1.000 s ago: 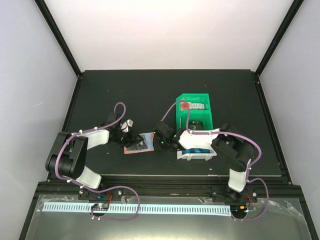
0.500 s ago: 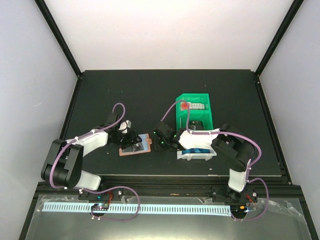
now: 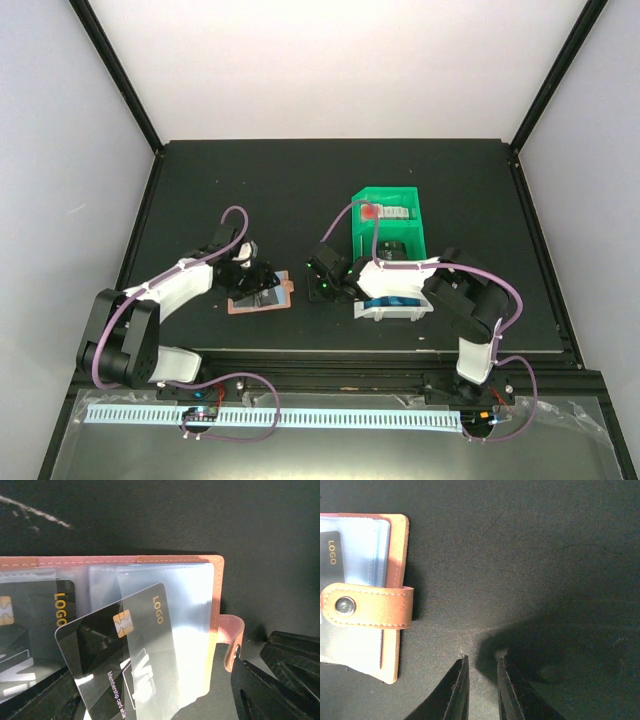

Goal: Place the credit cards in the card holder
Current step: Insert the credit card into the card holder.

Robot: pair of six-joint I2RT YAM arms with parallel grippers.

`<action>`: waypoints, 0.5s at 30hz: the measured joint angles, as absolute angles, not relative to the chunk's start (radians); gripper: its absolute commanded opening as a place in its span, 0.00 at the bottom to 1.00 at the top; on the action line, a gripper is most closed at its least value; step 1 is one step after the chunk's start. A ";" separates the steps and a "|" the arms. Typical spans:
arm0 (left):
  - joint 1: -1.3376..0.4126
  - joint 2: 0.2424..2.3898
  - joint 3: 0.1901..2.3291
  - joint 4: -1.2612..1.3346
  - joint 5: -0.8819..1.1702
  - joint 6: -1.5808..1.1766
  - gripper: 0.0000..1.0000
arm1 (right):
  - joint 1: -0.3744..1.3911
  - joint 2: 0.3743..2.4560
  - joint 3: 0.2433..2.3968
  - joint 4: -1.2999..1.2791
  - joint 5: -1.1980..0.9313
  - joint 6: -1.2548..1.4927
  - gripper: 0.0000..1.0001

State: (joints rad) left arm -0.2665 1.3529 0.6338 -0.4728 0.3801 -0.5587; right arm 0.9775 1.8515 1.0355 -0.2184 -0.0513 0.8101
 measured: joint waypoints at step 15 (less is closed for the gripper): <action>-0.286 1.293 0.651 -0.585 0.281 -0.557 0.84 | 0.979 1.852 1.036 -0.215 -0.076 0.791 0.19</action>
State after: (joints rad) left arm -0.2859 1.2926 0.6506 -0.5850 0.2813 -0.5571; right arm 0.9791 1.8523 1.0355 -0.2150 -0.0765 0.7910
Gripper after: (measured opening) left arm 0.830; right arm 0.195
